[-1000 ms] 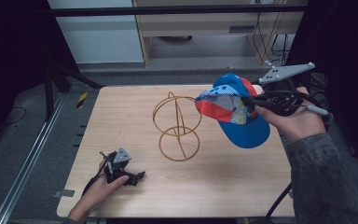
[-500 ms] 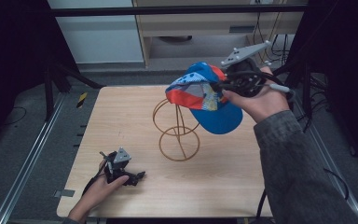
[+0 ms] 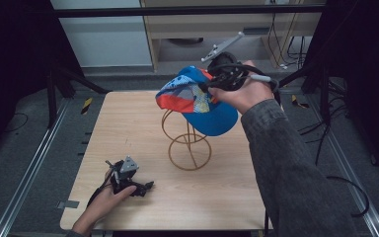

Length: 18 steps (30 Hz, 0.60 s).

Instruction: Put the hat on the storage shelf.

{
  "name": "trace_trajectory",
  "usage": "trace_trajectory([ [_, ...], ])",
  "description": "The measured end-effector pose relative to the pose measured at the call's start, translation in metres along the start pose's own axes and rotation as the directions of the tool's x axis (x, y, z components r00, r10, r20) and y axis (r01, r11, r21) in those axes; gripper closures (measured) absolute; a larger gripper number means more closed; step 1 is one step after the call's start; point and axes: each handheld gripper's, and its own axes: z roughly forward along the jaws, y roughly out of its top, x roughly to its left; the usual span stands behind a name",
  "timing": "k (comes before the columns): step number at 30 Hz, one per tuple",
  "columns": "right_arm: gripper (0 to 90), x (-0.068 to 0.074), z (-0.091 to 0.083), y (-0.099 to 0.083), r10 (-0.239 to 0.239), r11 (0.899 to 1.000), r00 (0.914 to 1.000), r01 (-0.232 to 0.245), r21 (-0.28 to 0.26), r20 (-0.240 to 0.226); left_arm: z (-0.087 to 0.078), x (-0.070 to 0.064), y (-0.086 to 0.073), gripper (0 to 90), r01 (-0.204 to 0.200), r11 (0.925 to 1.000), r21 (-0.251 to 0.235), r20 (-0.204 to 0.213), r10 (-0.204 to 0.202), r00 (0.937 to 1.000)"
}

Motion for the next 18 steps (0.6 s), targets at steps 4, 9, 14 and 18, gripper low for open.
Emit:
trace_trajectory([
  [4, 89.5, 0.001, 0.015, 0.005, -0.003, 1.0, 0.9999, 0.003, 0.015, -0.013, 0.0, 0.0, 0.0, 0.0, 0.0, 1.0, -0.001, 0.002, 0.0, 1.0],
  [9, 89.6, 0.002, 0.032, 0.014, -0.006, 0.999, 0.9996, 0.007, 0.039, -0.026, 0.0, 0.0, 0.0, 0.0, 0.0, 1.0, 0.0, 0.002, 0.0, 1.0],
  [14, 89.4, 0.0, 0.049, 0.016, 0.012, 0.997, 0.9995, -0.01, 0.082, -0.029, 0.0, 0.0, 0.0, 0.0, -0.001, 1.0, -0.001, 0.001, 0.001, 1.0],
  [18, 89.4, 0.0, 0.059, 0.016, 0.015, 0.995, 0.9986, -0.01, 0.097, -0.052, 0.0, 0.0, 0.0, 0.0, 0.0, 1.0, -0.001, 0.002, 0.0, 1.0],
])
